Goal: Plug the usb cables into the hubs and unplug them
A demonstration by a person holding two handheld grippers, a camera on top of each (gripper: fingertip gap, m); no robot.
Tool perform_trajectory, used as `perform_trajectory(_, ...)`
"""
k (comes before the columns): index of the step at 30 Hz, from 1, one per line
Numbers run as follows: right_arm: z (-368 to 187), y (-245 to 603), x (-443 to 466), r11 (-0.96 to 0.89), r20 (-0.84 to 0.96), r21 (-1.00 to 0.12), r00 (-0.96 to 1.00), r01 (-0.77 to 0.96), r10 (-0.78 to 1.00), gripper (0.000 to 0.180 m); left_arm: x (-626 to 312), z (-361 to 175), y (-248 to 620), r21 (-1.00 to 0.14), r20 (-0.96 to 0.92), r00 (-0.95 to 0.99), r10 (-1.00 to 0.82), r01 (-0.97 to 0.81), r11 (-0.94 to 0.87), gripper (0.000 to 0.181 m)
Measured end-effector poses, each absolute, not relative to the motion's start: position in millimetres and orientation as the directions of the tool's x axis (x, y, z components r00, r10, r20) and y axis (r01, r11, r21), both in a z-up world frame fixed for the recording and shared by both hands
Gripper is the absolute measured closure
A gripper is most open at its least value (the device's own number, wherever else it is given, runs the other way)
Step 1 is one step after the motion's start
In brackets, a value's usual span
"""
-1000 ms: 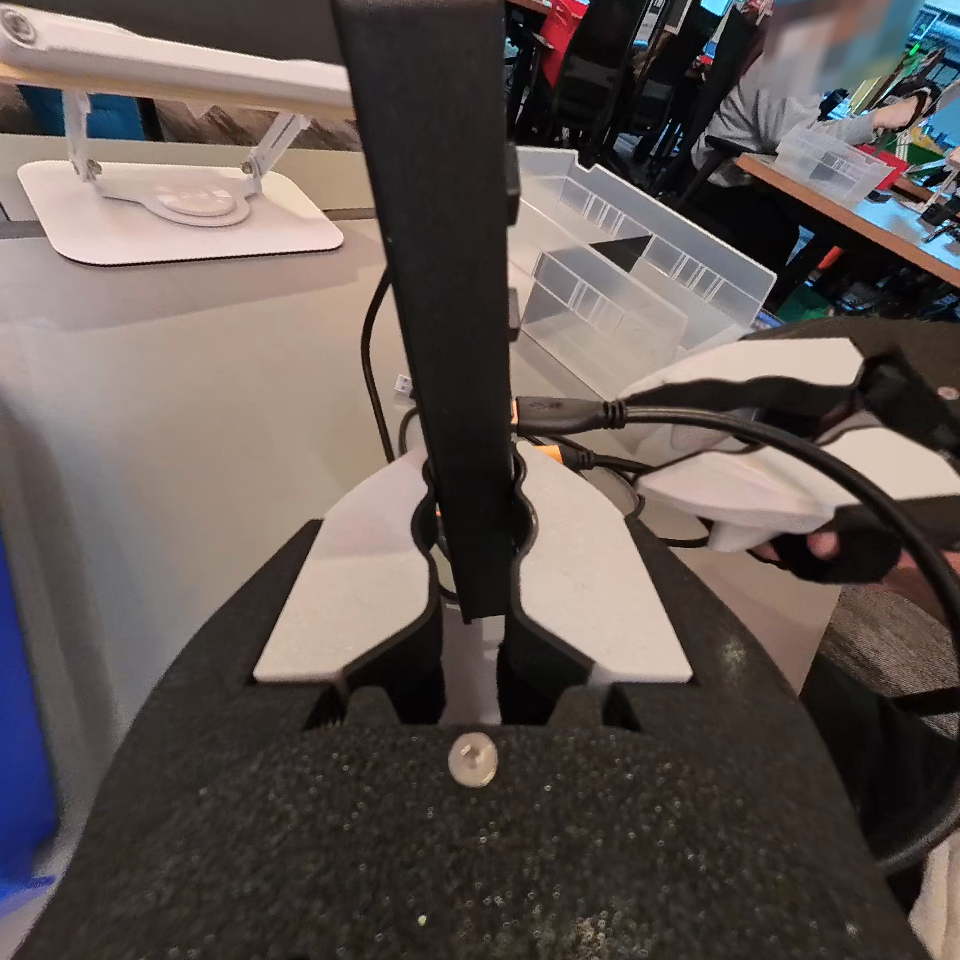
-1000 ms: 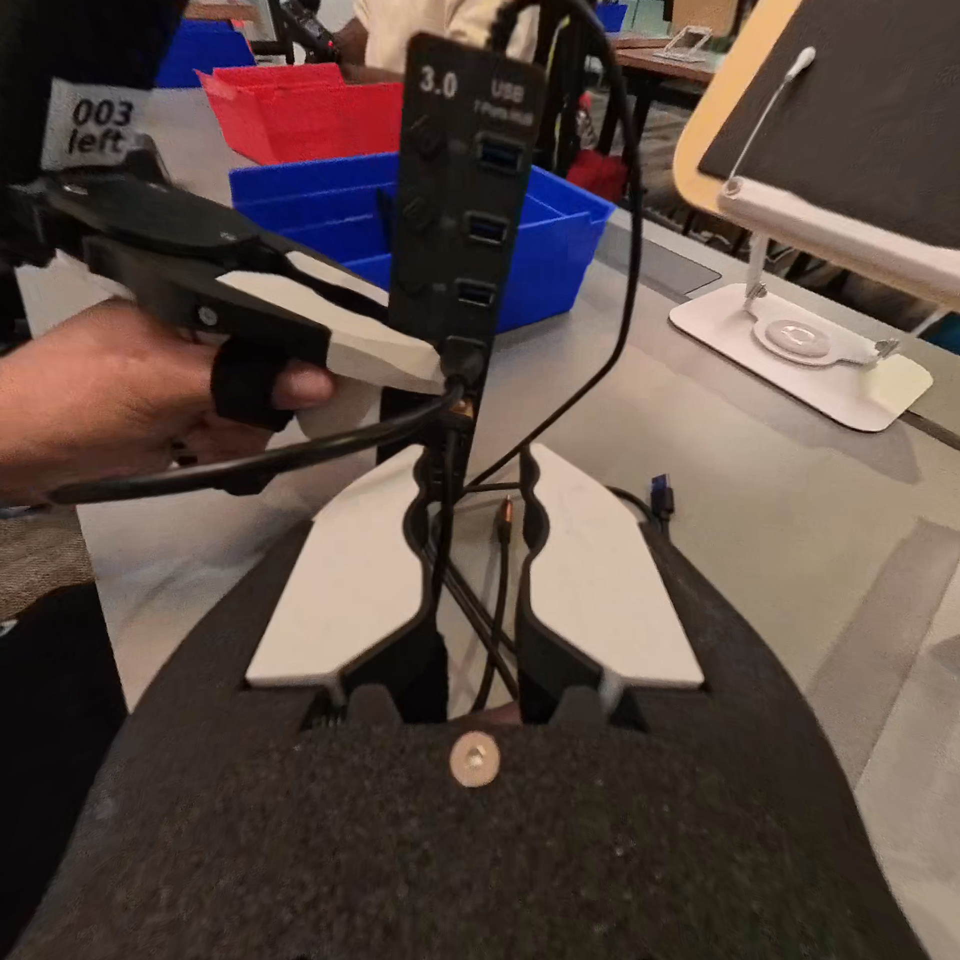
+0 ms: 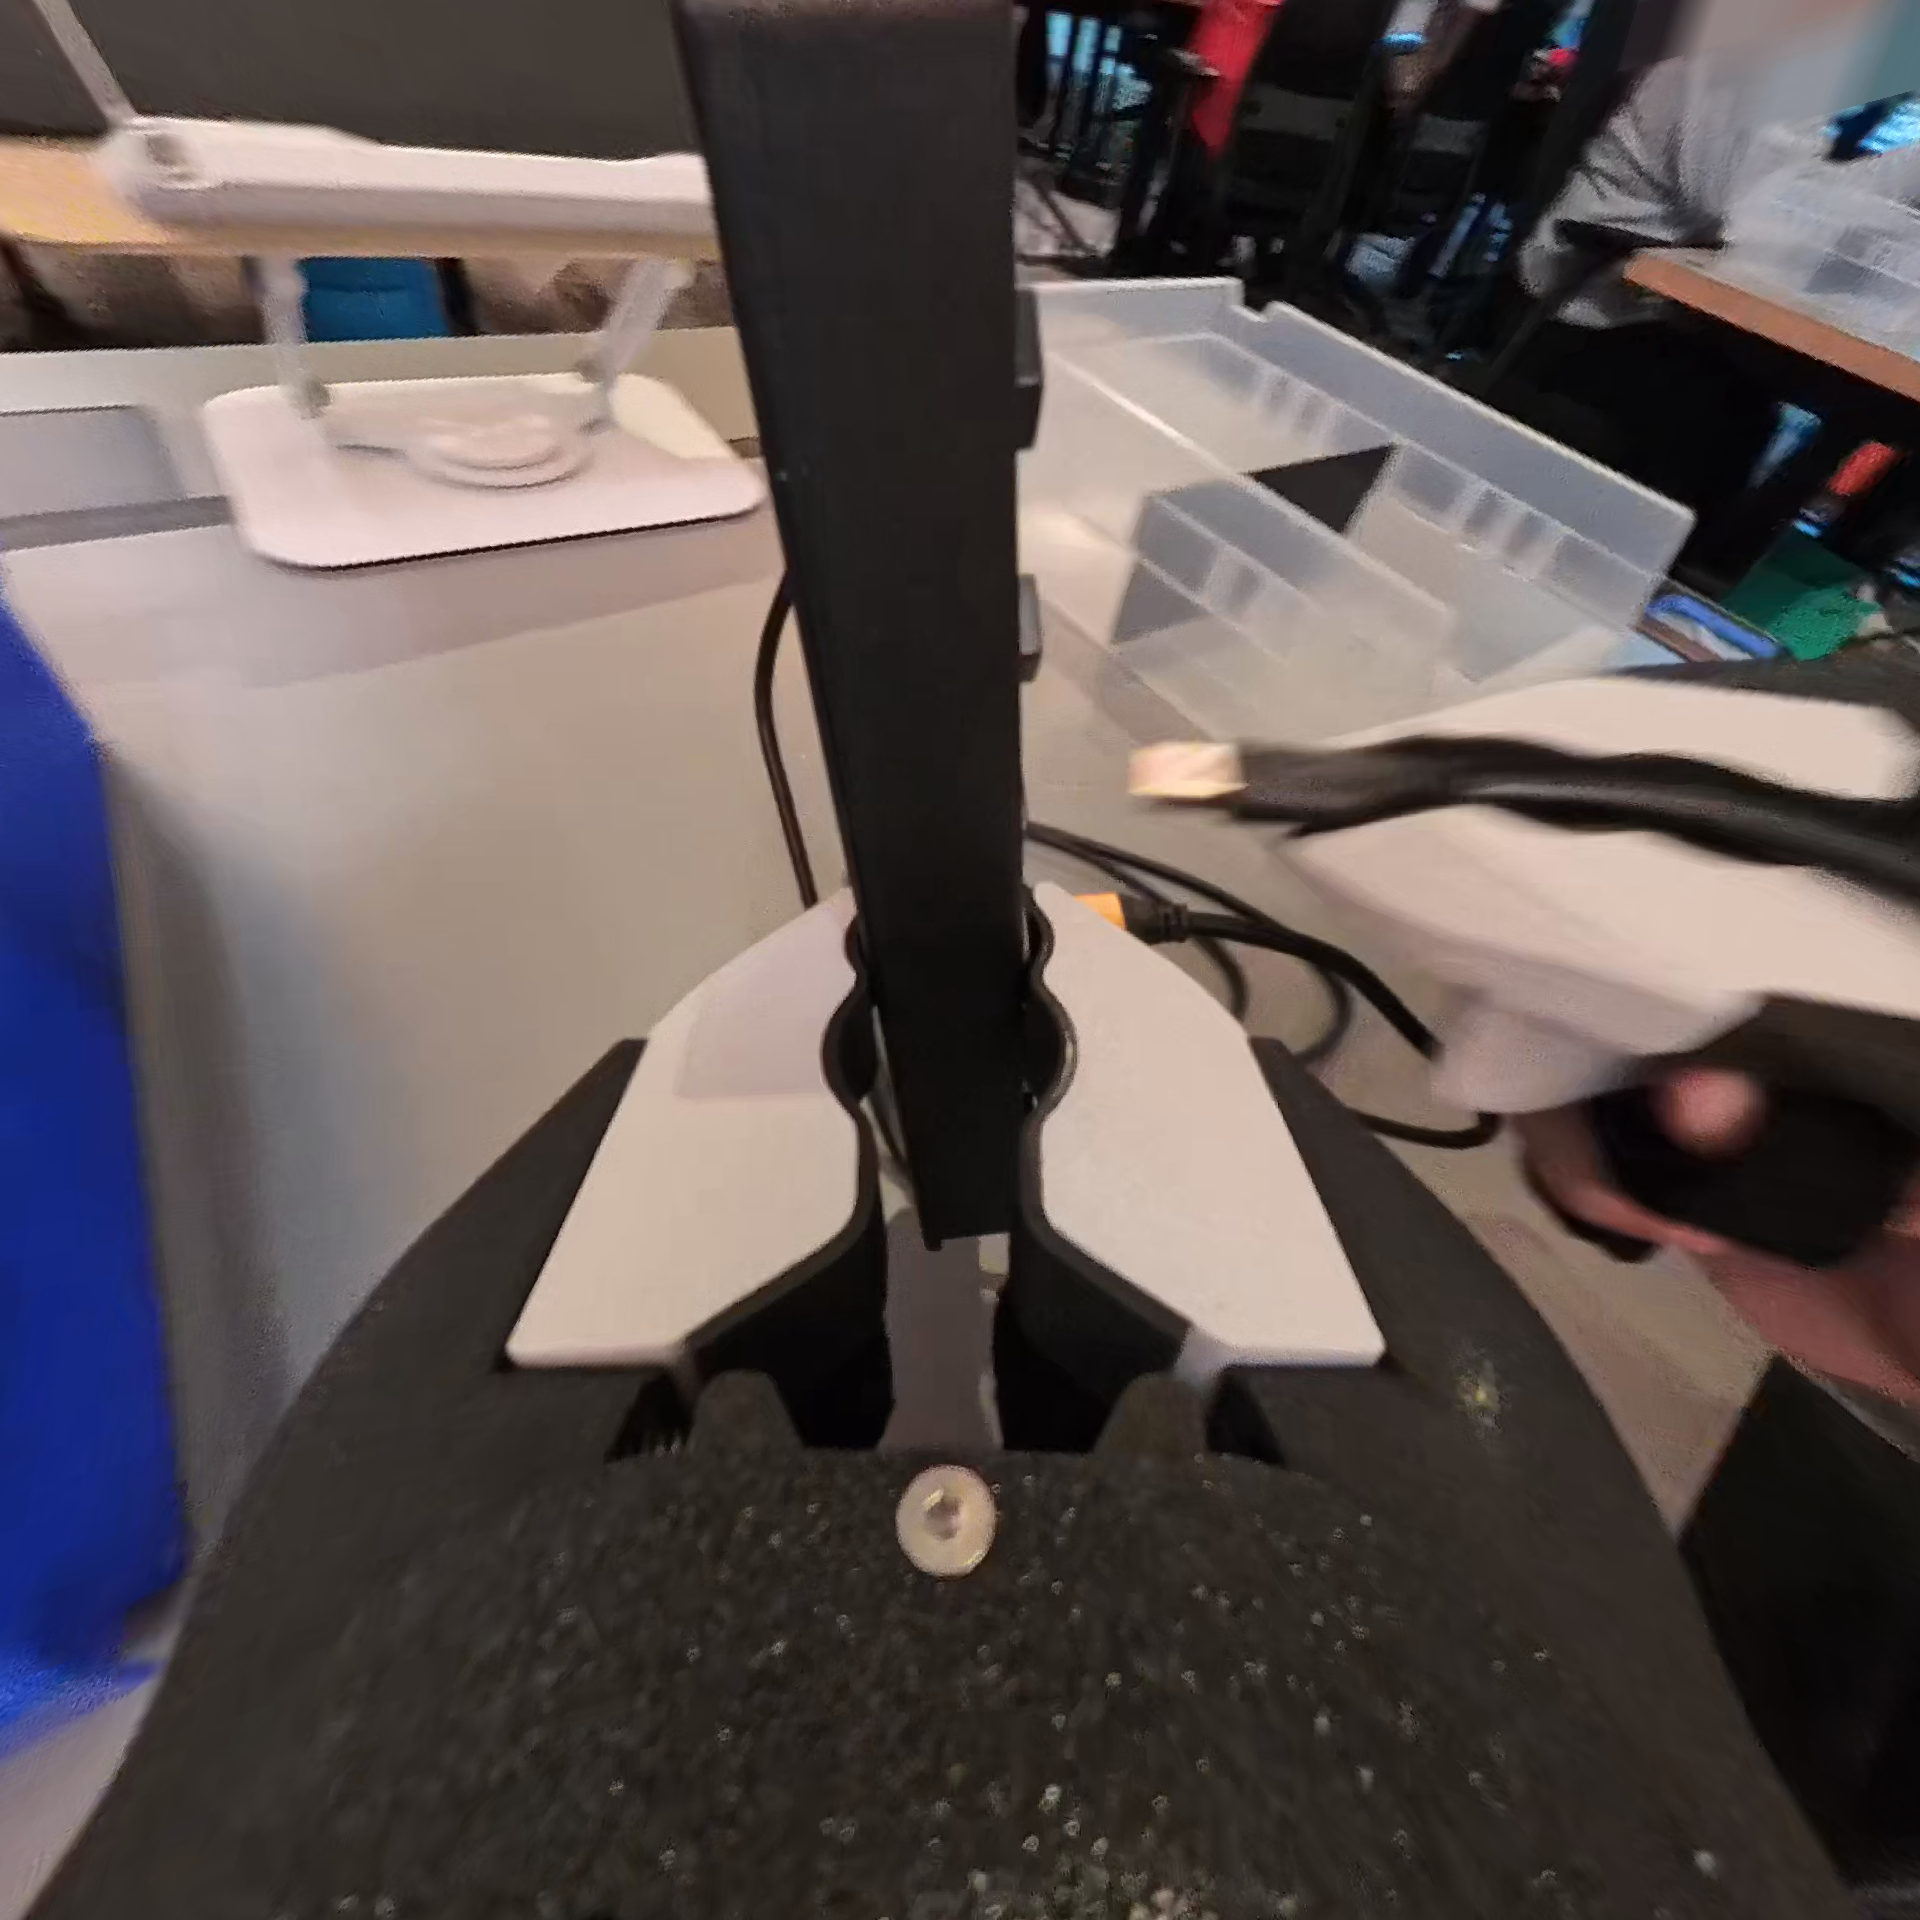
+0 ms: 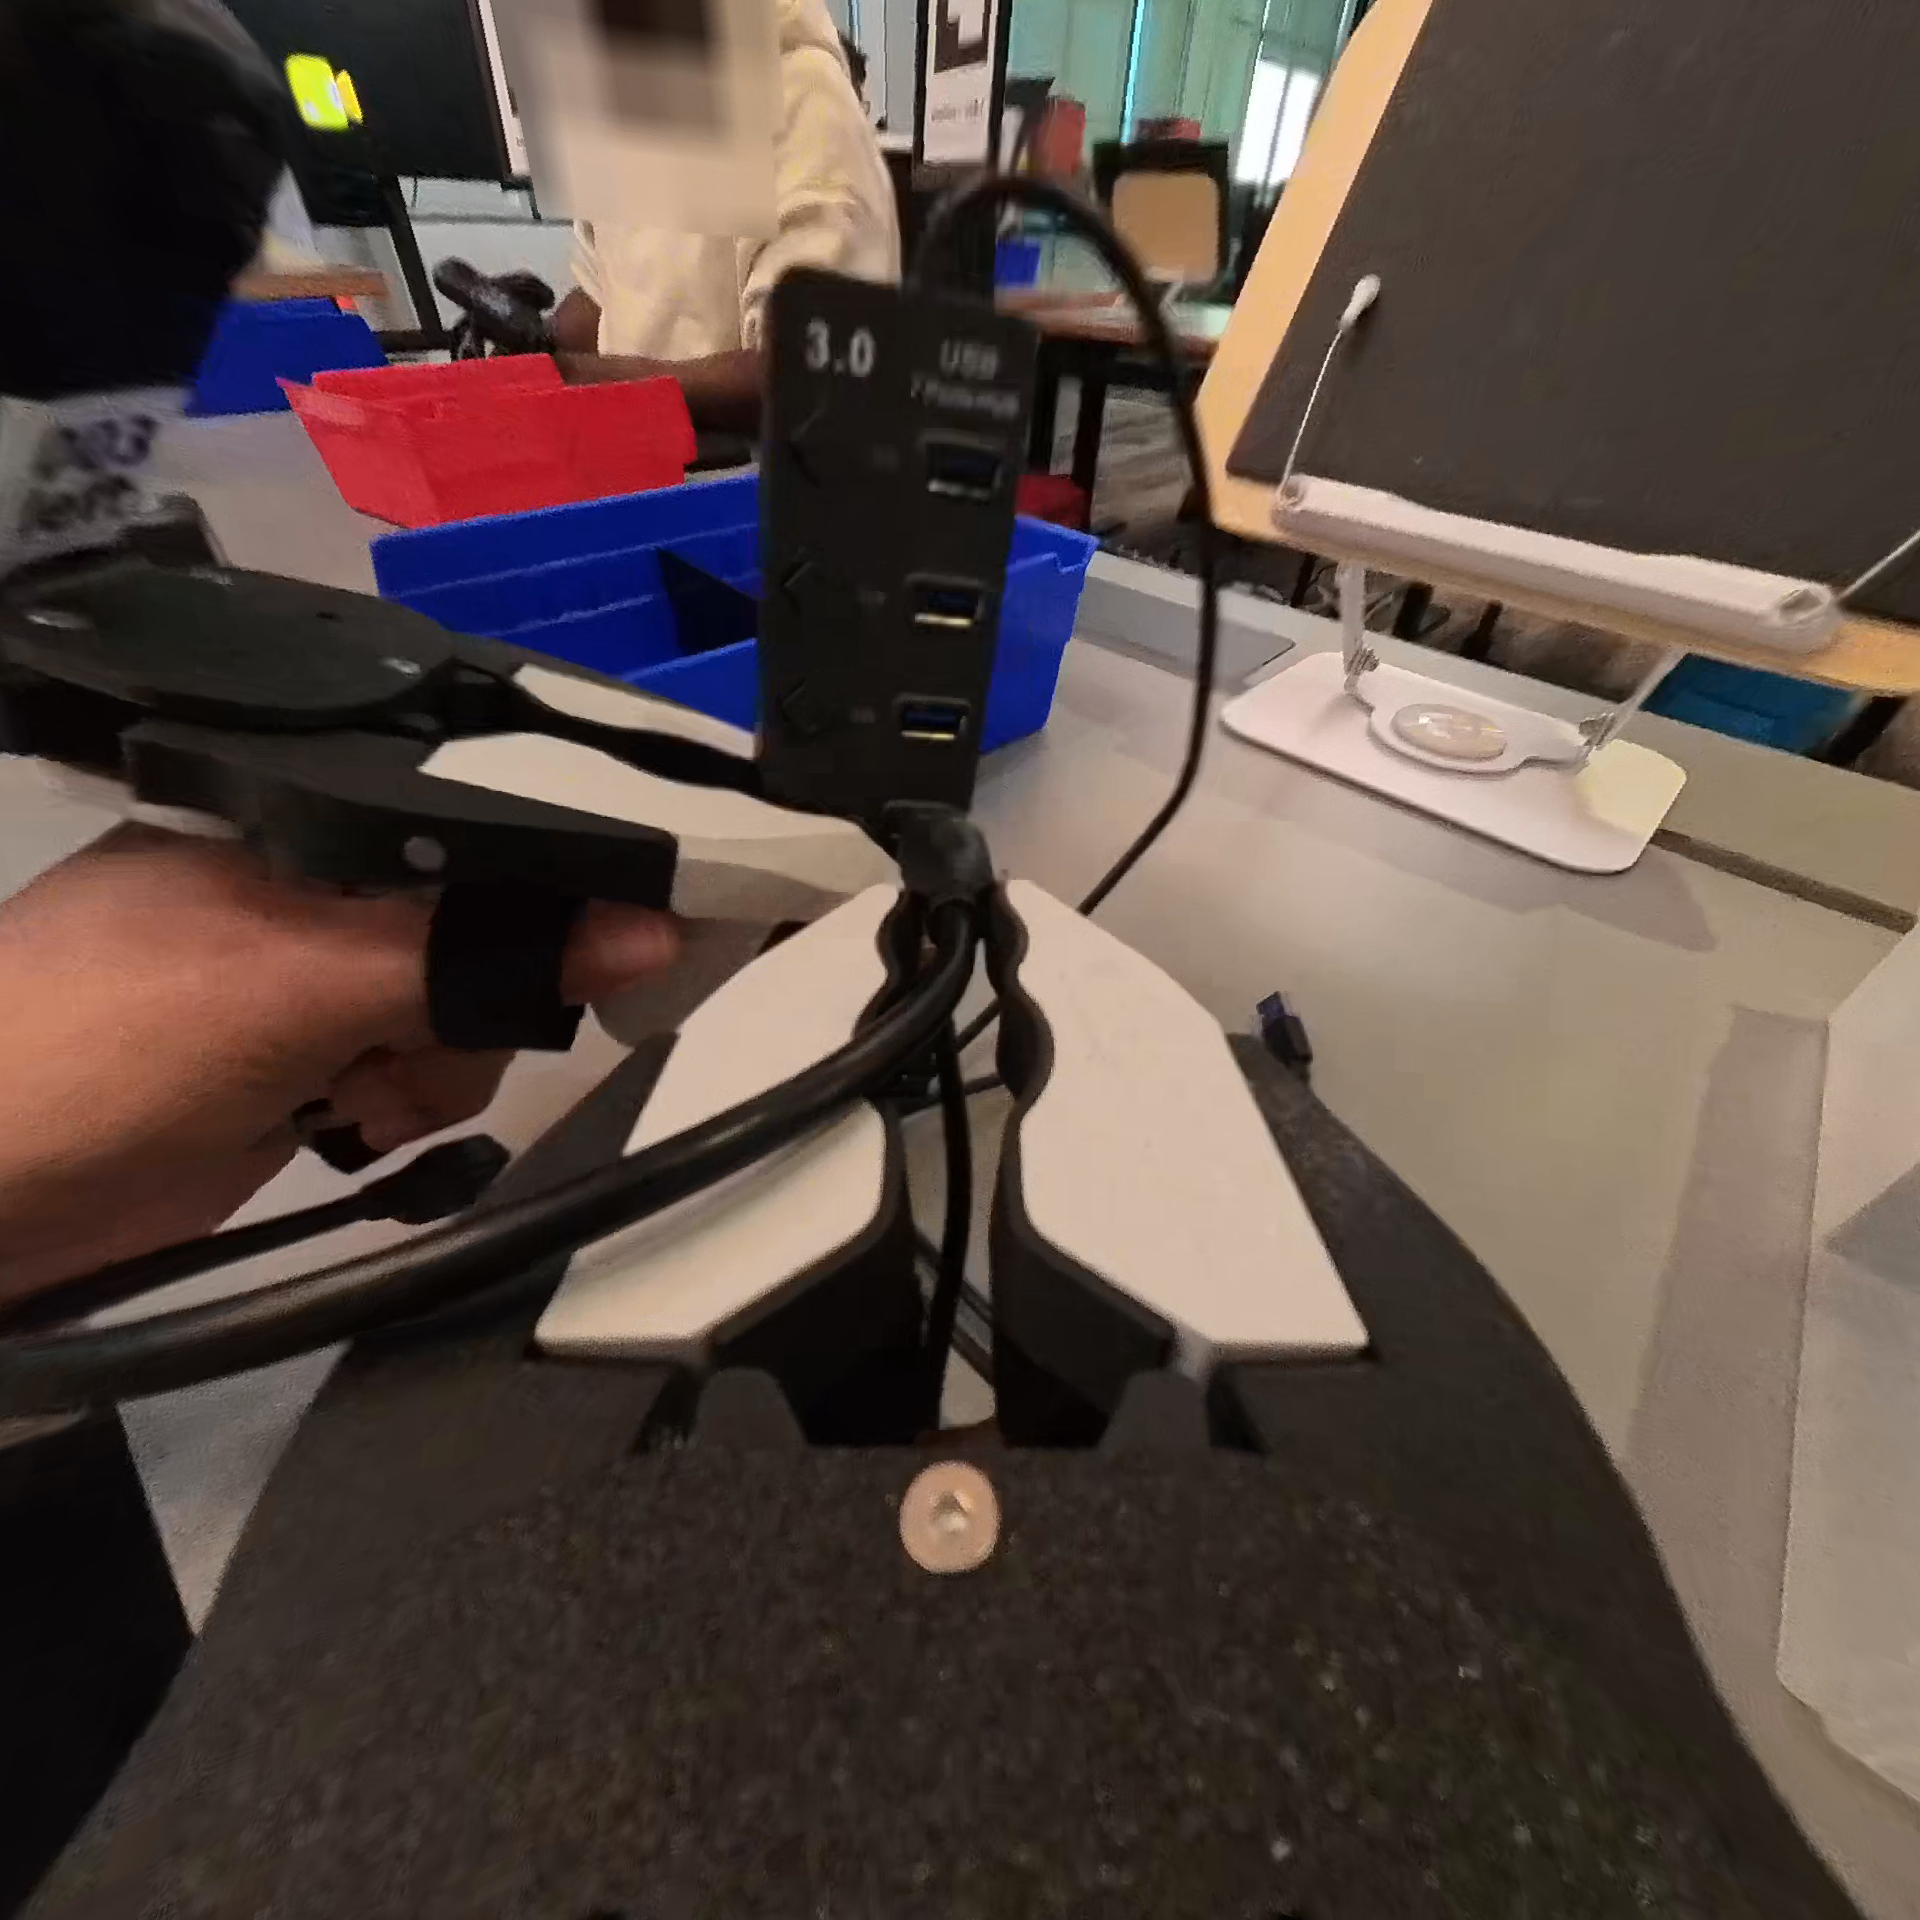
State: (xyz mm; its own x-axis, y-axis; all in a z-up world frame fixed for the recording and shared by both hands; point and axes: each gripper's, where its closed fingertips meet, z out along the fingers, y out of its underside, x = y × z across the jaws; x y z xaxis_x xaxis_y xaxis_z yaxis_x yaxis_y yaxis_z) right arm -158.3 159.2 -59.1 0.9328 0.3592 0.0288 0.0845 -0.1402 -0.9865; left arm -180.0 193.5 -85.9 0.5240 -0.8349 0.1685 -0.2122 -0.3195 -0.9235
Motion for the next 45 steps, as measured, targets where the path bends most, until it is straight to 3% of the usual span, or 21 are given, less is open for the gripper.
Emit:
perform_trajectory(3,-44,150,-146,-0.103,0.058,-0.99,0.936,0.099,0.348,0.168,-207,-82,221,-0.919,0.227,0.556,-0.799,-0.148,-0.364,0.157)
perform_trajectory(6,-32,149,-131,-0.117,0.045,-0.989,0.93,0.094,0.366,0.168,-218,-65,227,-0.946,0.135,0.574,-0.807,-0.168,-0.278,0.157)
perform_trajectory(11,33,142,-83,-0.127,0.094,-0.981,0.925,0.15,0.369,0.167,-226,-71,235,-0.954,0.113,0.579,-0.807,-0.165,-0.252,0.157)
perform_trajectory(16,100,137,58,-0.217,0.31,-0.929,0.95,0.3,-0.016,0.167,-227,-80,238,-0.944,0.165,0.568,-0.806,-0.147,-0.297,0.157)
perform_trajectory(20,78,146,167,-0.518,0.564,-0.76,0.795,0.393,-0.223,0.167,-222,-81,232,-0.943,0.157,0.553,-0.818,-0.162,-0.291,0.157)
perform_trajectory(24,20,150,214,-0.749,0.755,-0.497,0.644,0.438,-0.125,0.167,-219,-82,227,-0.941,0.155,0.544,-0.825,-0.174,-0.291,0.157)
perform_trajectory(28,-30,148,210,-0.838,0.823,-0.254,0.563,0.483,0.075,0.167,-219,-85,227,-0.935,0.175,0.539,-0.824,-0.171,-0.311,0.157)
perform_trajectory(31,-75,144,197,-0.859,0.794,-0.018,0.53,0.511,0.298,0.167,-219,-87,227,-0.928,0.206,0.533,-0.821,-0.161,-0.337,0.157)
perform_trajectory(36,-139,148,185,-0.791,0.56,0.204,0.594,0.577,0.577,0.167,-217,-88,224,-0.922,0.226,0.52,-0.824,-0.158,-0.353,0.157)
perform_trajectory(42,-179,156,184,-0.777,0.275,0.235,0.726,0.585,0.63,0.18,-215,-88,220,-0.921,0.222,0.51,-0.831,-0.169,-0.35,0.157)
perform_trajectory(45,-177,163,191,-0.813,0.296,0.183,0.758,0.553,0.582,0.159,-215,-88,218,-0.92,0.226,0.506,-0.832,-0.17,-0.353,0.157)
